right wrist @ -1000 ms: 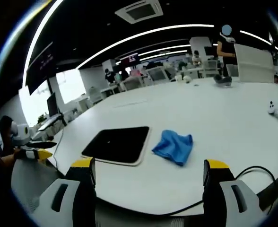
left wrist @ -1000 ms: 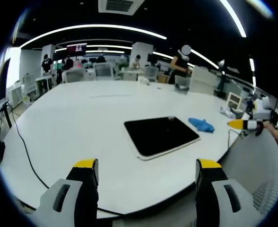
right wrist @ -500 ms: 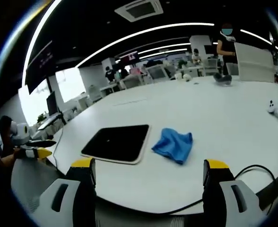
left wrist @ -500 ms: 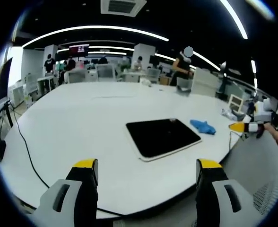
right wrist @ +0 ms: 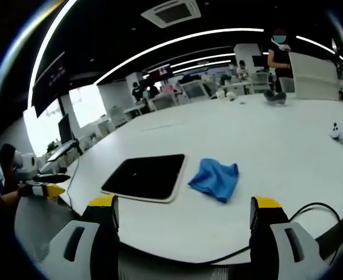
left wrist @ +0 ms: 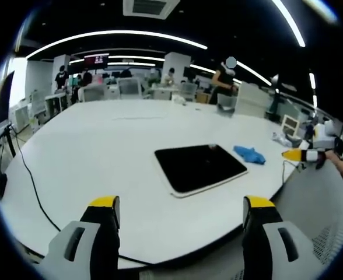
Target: Wipe the mirror surface with the cleaning cloth until all visible marks leave the cleaned area.
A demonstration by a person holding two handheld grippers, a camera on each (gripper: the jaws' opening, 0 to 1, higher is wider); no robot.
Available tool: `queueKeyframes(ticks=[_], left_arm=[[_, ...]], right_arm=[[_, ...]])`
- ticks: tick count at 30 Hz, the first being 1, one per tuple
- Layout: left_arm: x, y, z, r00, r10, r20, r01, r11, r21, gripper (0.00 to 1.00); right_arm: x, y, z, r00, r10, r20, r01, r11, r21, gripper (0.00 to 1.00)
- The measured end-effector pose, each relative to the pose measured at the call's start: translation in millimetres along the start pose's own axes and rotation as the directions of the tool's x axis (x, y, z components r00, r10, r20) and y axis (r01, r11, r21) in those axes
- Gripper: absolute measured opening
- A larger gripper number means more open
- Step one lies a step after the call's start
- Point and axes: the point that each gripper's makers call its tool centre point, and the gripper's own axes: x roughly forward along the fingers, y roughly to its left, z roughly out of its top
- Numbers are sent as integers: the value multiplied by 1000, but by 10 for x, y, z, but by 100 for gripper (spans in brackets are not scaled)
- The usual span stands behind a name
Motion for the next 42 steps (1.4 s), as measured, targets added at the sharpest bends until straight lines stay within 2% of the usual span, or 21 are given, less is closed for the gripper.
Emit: queueKeyframes(ticks=[11,15,20,25,32,36,38,41,42], left_arm=[[3,-3,-25,1000,3,-22,-2,1000,9,93],[23,-4,-46,999,4,-54,-2,999,39,94],[10,-5,-11,999,9,-48,-5,997,77,99],[22,-2,8,999,7,-48,-4,998,55,99],[45,30,-8,997,20,-78,-16,998,57,99],[100,-6,88,998,20,-52,-15,996,82,99],[61,-13,27,996,23,-90,-17,997,70,98],[18,-90,185,999,36,-29,-34,996,77,99],[19,-112,207,999,39,-24,-37,996,80,99]], right_arm=[[2,-2,-4,1000,2,-5,-2,1000,2,93],[4,-12,3,1000,-2,-4,2,1000,4,93],[2,-8,-14,1000,-2,-15,2,1000,-2,93],[4,-15,-28,1000,-9,-24,9,1000,4,92],[5,-28,-26,1000,-15,-23,15,1000,11,92],[4,-35,-31,1000,-16,-27,16,1000,12,92],[3,-40,-40,999,-18,-32,19,1000,12,92],[9,-27,-50,999,-15,-40,15,1000,6,91],[9,-24,-52,999,-14,-40,14,1000,5,91]])
